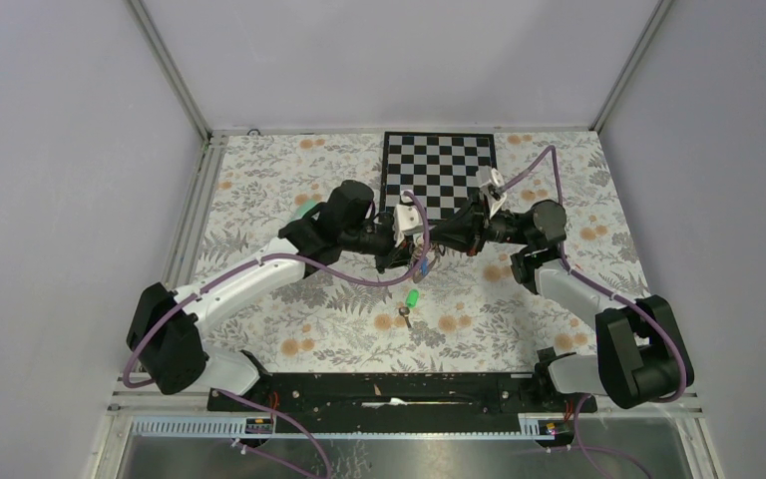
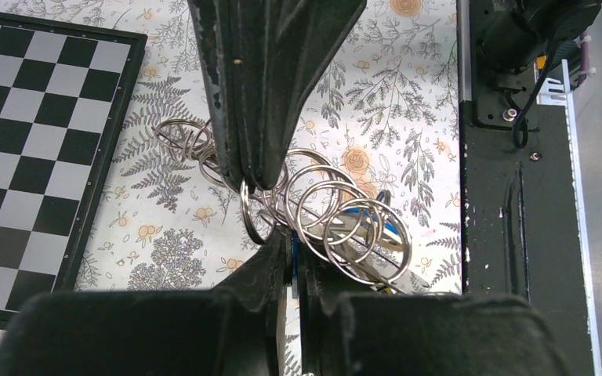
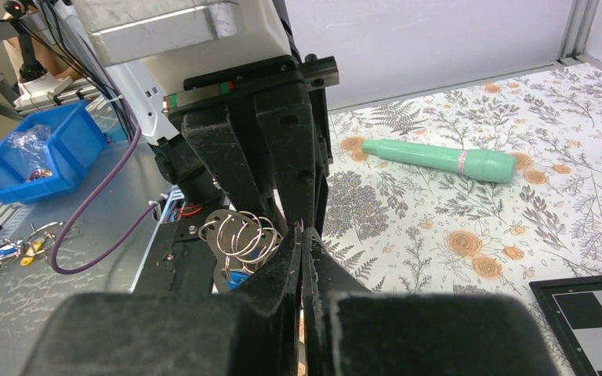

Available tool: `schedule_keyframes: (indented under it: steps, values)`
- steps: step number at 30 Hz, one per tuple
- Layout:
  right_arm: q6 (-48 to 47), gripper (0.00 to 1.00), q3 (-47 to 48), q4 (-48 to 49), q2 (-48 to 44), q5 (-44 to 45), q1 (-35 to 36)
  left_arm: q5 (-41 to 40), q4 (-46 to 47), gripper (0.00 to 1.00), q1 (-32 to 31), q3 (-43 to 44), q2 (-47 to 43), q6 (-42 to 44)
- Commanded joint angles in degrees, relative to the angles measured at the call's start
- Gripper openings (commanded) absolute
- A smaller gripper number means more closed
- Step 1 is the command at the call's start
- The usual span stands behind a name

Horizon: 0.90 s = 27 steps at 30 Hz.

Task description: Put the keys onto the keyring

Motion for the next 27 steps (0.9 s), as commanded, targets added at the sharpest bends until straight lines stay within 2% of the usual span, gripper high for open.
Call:
schedule_keyframes:
  steps: [1, 10, 20, 27]
  values:
    - [-6.0, 0.00, 0.6, -2.5, -1.9, -1.7, -0.6, -0.5, 0.9, 0.00, 0.1, 1.0, -3.0, 2.2]
    - [-24.5, 0.00, 0.4, -21.7, -4.6, -5.6, -0.9, -4.1, -3.6, 0.03, 0.8, 3.4, -5.3, 6.5]
    - [-26.9, 0.00, 0.7, -25.5, -5.3, -5.8, -0.8, -4.5, -4.6, 0.01, 0.8, 4.9, -4.1, 7.5]
    - [-29.0, 0.00, 0.7, -28.0, -5.2, -5.1, -0.6, -6.7, -4.8, 0.03, -0.1, 7.9, -1.2, 7.0]
